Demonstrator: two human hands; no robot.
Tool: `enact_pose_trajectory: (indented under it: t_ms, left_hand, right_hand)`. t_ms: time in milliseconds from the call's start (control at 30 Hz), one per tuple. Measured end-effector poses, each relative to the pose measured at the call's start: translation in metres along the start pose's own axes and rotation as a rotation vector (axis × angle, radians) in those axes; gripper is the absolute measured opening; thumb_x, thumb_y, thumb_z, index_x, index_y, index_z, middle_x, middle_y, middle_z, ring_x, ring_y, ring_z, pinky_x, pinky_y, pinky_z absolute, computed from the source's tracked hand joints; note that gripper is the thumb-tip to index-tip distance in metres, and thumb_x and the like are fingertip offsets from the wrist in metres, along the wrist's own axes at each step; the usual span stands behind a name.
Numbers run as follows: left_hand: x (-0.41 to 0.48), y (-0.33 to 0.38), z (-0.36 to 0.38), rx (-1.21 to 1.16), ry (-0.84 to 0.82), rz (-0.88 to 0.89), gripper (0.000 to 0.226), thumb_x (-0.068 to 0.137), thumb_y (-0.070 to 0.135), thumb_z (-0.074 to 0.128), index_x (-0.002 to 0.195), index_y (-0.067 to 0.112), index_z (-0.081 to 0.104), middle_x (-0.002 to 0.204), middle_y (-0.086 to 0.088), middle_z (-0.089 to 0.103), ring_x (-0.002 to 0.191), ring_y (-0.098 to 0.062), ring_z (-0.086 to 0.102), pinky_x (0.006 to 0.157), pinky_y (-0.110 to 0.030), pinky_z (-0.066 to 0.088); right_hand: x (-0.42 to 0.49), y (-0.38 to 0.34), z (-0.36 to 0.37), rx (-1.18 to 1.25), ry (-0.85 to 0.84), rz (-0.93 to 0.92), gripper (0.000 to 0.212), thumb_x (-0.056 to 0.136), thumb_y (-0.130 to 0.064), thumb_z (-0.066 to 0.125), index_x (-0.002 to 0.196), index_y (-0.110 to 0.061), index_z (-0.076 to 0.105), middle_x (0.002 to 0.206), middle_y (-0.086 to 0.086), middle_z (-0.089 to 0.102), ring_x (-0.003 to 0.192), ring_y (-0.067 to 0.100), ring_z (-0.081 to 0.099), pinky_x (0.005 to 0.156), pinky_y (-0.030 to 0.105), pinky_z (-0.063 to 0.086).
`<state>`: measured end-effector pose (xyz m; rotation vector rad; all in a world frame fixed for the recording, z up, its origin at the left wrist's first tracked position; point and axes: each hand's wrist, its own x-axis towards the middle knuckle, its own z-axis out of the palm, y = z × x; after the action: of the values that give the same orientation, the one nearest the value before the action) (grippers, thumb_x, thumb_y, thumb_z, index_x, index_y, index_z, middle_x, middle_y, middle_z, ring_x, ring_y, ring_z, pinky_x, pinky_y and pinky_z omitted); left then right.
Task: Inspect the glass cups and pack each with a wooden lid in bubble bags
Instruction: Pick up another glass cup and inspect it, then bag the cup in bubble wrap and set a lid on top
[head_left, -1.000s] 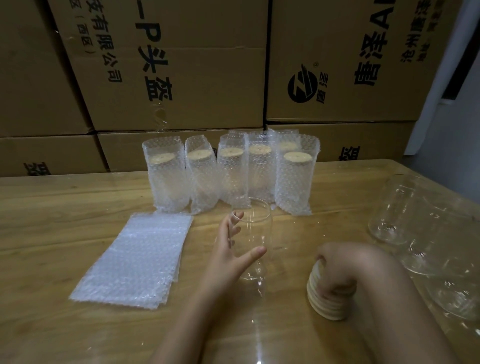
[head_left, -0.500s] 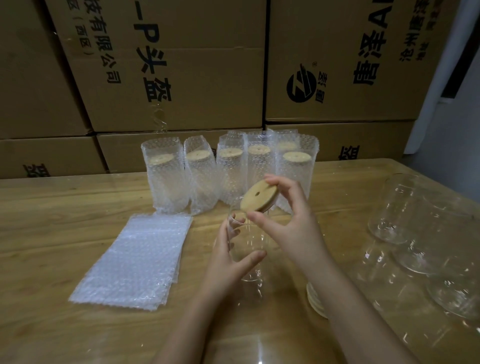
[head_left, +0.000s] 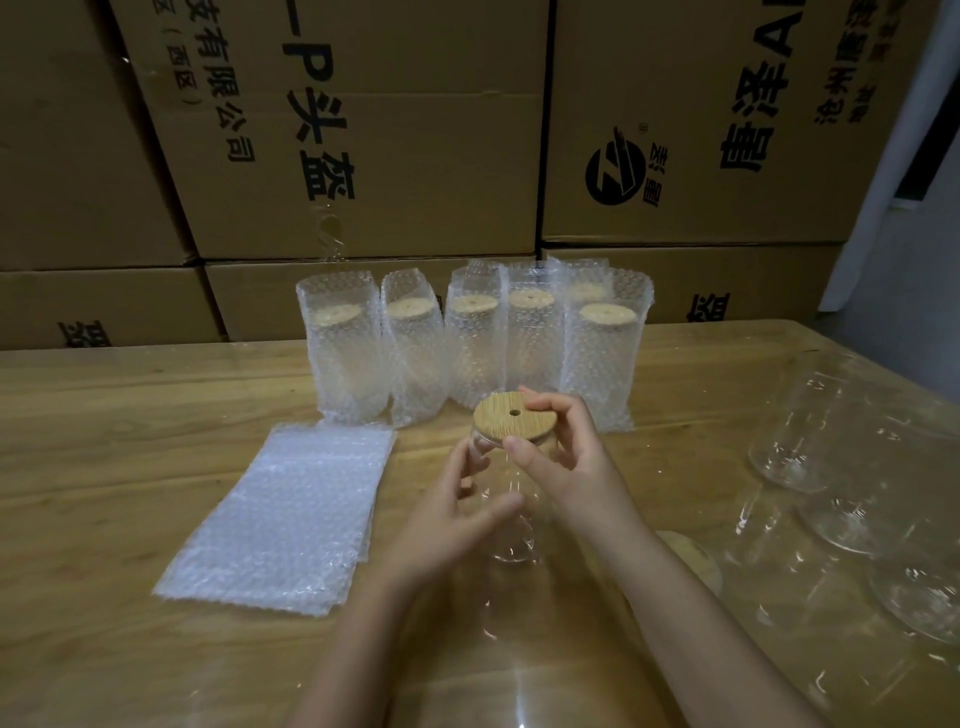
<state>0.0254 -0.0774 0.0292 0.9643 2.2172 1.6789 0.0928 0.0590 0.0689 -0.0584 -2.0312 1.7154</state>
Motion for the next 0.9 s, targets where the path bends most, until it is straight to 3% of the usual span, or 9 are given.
enact_pose_trajectory:
  t_ms: [67,167,233,300,400,500,667,800,900]
  left_hand:
    - [-0.001,0.007,-0.026,0.085,0.077,-0.020,0.046,0.080,0.068,0.055,0.118,0.043,0.054,0.121,0.023,0.057,0.111,0.008,0.053,0.090,-0.015,0.047]
    - [-0.003,0.005,-0.066,0.628,0.319,-0.159,0.038,0.084,0.064,0.052,0.102,0.033,0.063,0.105,0.014,0.059,0.093,-0.003,0.059,0.072,-0.023,0.048]
    - [-0.007,-0.002,-0.077,0.962,0.311,-0.338,0.042,0.084,0.061,0.056,0.103,0.024,0.058,0.107,0.004,0.051,0.095,-0.015,0.055,0.067,-0.029,0.043]
    - [-0.012,-0.010,-0.078,1.094,0.219,-0.502,0.047,0.082,0.061,0.057,0.106,0.021,0.051,0.108,0.000,0.043,0.097,-0.019,0.050,0.066,-0.029,0.040]
    - [-0.015,-0.016,-0.079,1.101,0.162,-0.579,0.033,0.087,0.046,0.054,0.105,0.019,0.050,0.102,0.001,0.039,0.093,-0.019,0.049,0.067,-0.028,0.039]
    - [-0.013,-0.015,-0.086,1.074,0.189,-0.568,0.014,0.090,0.030,0.050,0.095,0.019,0.057,0.095,0.003,0.052,0.085,-0.016,0.055,0.064,-0.026,0.039]
    - [-0.014,-0.002,-0.093,1.155,0.247,-0.573,0.013,0.088,0.018,0.048,0.087,0.020,0.061,0.079,0.006,0.059,0.072,-0.013,0.055,0.055,-0.024,0.037]
    - [-0.020,0.024,-0.102,1.161,0.418,-0.465,0.014,0.089,0.013,0.046,0.098,0.018,0.055,0.078,0.004,0.055,0.067,-0.018,0.052,0.051,-0.027,0.032]
    - [-0.028,0.051,-0.109,1.198,0.519,-0.263,0.026,0.090,0.011,0.046,0.107,0.024,0.061,0.091,-0.001,0.064,0.076,-0.025,0.055,0.064,-0.031,0.032]
  right_hand:
    - [-0.003,0.004,0.005,-0.004,0.035,-0.030,0.039,0.071,-0.042,0.070,0.104,-0.040,0.050,0.127,-0.021,0.054,0.122,0.000,0.050,0.108,0.039,0.039]
    - [-0.005,0.005,0.008,-0.023,0.049,-0.040,0.039,0.066,-0.052,0.066,0.102,-0.048,0.049,0.118,-0.024,0.057,0.116,-0.001,0.053,0.104,0.033,0.041]
    - [-0.004,0.004,0.006,-0.042,0.044,-0.028,0.038,0.064,-0.055,0.065,0.098,-0.052,0.048,0.111,-0.029,0.057,0.110,-0.003,0.054,0.099,0.028,0.043]
    - [-0.004,0.002,0.004,-0.066,0.038,-0.013,0.037,0.065,-0.053,0.067,0.096,-0.053,0.047,0.108,-0.031,0.057,0.106,-0.007,0.054,0.094,0.023,0.043]
    - [-0.003,-0.001,-0.001,-0.099,0.004,0.019,0.036,0.070,-0.046,0.068,0.099,-0.048,0.048,0.113,-0.024,0.056,0.110,-0.008,0.052,0.097,0.025,0.042]
    - [-0.002,-0.005,-0.006,-0.112,-0.045,0.049,0.035,0.071,-0.048,0.069,0.099,-0.049,0.048,0.120,-0.019,0.054,0.121,0.002,0.049,0.105,0.038,0.041]
    - [0.000,-0.006,-0.006,-0.113,-0.052,0.068,0.039,0.062,-0.059,0.068,0.096,-0.054,0.048,0.121,-0.019,0.054,0.123,0.008,0.048,0.105,0.044,0.041]
    - [0.001,-0.006,-0.009,-0.132,-0.068,0.049,0.038,0.069,-0.052,0.071,0.101,-0.051,0.051,0.120,-0.018,0.055,0.121,0.006,0.050,0.105,0.043,0.041]
    - [0.001,-0.010,-0.011,-0.190,-0.043,-0.004,0.037,0.080,-0.038,0.072,0.110,-0.047,0.052,0.119,-0.025,0.054,0.116,-0.007,0.048,0.104,0.033,0.042]
